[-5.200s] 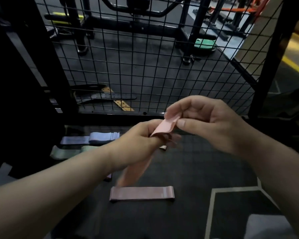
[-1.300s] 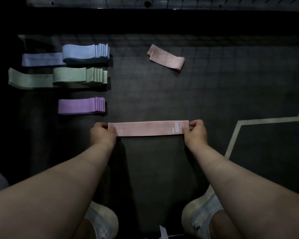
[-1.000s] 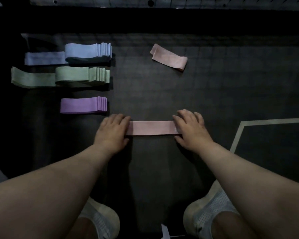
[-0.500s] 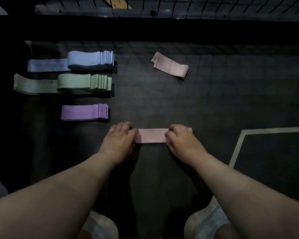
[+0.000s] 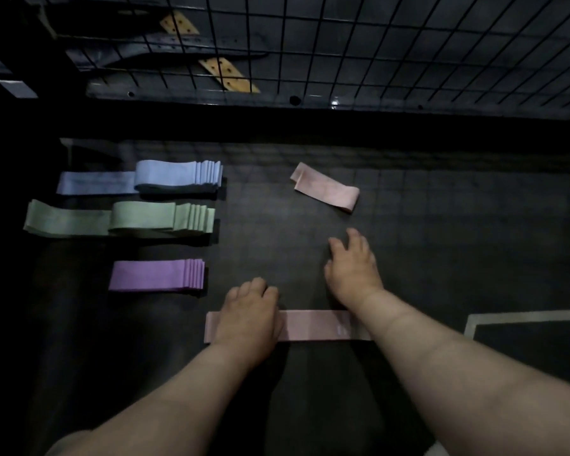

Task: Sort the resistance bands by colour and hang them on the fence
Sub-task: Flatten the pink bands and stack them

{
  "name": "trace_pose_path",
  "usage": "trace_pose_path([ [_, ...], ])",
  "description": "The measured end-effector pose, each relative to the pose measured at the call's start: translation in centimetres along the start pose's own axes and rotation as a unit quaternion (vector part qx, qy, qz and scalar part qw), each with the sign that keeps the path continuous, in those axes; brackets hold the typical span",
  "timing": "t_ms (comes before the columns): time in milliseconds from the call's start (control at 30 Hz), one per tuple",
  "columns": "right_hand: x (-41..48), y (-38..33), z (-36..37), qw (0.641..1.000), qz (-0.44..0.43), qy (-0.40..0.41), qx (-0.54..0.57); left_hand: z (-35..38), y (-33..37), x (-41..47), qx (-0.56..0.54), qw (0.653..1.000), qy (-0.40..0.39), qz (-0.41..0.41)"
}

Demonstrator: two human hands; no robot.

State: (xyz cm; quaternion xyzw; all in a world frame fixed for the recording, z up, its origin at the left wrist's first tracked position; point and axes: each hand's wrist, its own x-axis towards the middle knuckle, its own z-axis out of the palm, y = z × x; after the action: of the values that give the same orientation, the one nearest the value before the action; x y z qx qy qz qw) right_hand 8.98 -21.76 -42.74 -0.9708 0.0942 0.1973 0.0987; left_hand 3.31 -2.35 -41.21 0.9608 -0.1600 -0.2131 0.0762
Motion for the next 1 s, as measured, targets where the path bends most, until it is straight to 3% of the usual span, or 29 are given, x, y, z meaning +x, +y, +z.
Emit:
trace_pose_path([
  [200, 7.5, 0.1, -3.7, 0.989, 0.058, -0.1, -0.089, -1.5, 2.5, 2.6, -0.12, 0.983, 0.137, 0.016],
  [267, 8.1, 0.1, -4.2, 0.991, 0.042, -0.099, -0.083, -2.2, 2.9, 3.0, -0.153, 0.978, 0.138, 0.009],
  [400, 7.3, -0.2, -4.8, 0.994, -0.018, 0.061, 0.088, -3.6, 3.0, 3.2, -0.228, 0.963, 0.142, -0.013],
  [533, 4.6, -1.6, -7.9, 0.928, -0.042, 0.211, 0.305, -6.4, 3.5, 3.6, -0.364, 0.918, 0.123, -0.099],
  [700, -0.1, -4.4, -15.1, 0.869, -0.003, 0.232, 0.437, -13.1, 3.9, 3.7, -0.464, 0.864, 0.143, -0.129],
  [800, -4.3, -5.8, -18.9, 0.87, -0.041, 0.208, 0.446, -18.7, 5.0, 1.8, -0.459, 0.874, 0.13, -0.092],
  [900, -9.2, -7.2, -23.3, 0.876, -0.091, 0.181, 0.437, -23.9, 5.1, -1.1, -0.401, 0.908, 0.12, -0.023],
  [1000, -14.3, -8.4, -27.6, 0.854, -0.139, 0.169, 0.472, -28.1, 3.9, -4.6, -0.354, 0.925, 0.133, 0.031],
])
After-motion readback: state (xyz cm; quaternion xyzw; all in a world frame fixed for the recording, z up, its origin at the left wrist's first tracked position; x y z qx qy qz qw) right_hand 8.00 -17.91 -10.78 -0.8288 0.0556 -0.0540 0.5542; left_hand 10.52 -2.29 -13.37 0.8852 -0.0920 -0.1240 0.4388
